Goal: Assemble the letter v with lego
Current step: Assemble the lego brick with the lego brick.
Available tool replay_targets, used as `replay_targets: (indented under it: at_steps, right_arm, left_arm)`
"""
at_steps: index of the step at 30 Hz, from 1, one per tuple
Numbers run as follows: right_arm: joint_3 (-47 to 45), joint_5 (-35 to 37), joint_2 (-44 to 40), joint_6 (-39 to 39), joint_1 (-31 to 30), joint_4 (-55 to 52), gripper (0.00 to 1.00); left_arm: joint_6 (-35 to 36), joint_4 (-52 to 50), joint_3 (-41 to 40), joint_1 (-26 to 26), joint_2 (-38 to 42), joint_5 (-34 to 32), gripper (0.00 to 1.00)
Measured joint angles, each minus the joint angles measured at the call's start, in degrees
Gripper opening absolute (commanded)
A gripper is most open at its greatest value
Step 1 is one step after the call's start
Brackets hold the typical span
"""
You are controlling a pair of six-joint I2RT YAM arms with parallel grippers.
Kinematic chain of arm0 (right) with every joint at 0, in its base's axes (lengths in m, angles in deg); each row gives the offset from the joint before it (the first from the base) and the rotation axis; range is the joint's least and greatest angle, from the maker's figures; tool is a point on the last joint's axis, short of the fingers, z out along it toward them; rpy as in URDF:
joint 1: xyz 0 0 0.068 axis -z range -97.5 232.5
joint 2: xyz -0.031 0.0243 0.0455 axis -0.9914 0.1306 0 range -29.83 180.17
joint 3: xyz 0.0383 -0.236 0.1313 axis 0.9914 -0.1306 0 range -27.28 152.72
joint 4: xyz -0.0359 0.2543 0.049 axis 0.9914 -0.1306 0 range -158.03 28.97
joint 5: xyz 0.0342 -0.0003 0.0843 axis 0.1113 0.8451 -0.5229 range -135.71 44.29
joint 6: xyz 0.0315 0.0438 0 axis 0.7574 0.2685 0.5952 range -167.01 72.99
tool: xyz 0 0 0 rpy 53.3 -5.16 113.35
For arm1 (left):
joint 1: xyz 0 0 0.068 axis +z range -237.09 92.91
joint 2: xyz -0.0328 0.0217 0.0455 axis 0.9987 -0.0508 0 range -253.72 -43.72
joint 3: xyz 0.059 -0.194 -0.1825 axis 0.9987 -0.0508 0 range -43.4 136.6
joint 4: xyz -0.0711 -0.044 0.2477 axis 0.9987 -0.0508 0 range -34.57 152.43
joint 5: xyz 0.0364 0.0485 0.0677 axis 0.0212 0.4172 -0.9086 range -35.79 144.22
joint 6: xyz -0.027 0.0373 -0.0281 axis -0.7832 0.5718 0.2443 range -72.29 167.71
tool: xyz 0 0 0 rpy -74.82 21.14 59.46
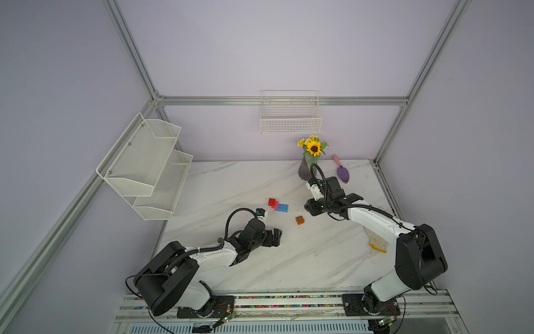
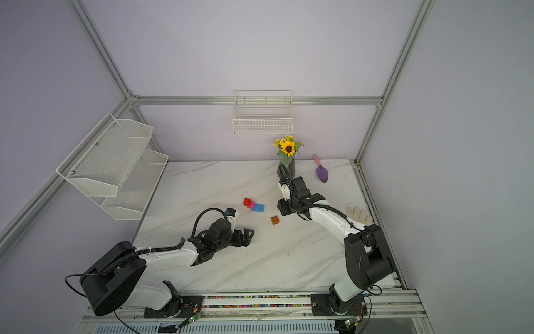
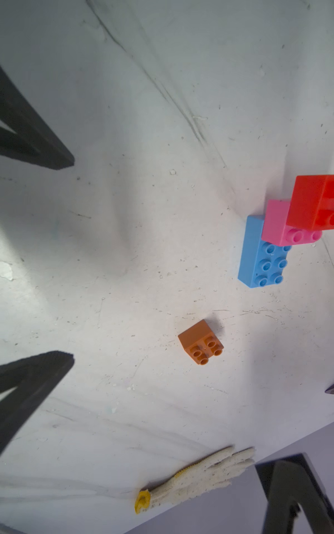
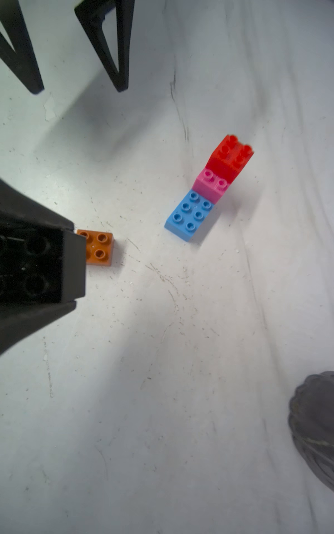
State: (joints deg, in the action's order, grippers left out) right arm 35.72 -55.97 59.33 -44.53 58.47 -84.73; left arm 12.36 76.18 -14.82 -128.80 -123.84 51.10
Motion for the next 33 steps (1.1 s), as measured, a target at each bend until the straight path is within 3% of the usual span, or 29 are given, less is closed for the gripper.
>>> replay_targets:
  at_steps: [7, 16, 33]
  right_arm:
    - [0.9, -1.9, 1.9, 0.8, -2.8, -3.0, 0.12]
    - [0.4, 1.8, 3.3, 4.4, -6.0, -4.0, 0.13]
    - [-0.7, 5.9, 9.7, 6.3, -6.4, -2.3, 0.13]
  left_arm:
    - [-1.4, 4.2, -1.9, 0.0, 1.2, 3.5, 1.00]
    - [-4.4, 9.8, -8.2, 0.0, 4.2, 6.4, 1.00]
    - [-4.3, 4.3, -4.8, 0.0, 9.1, 7.4, 1.00]
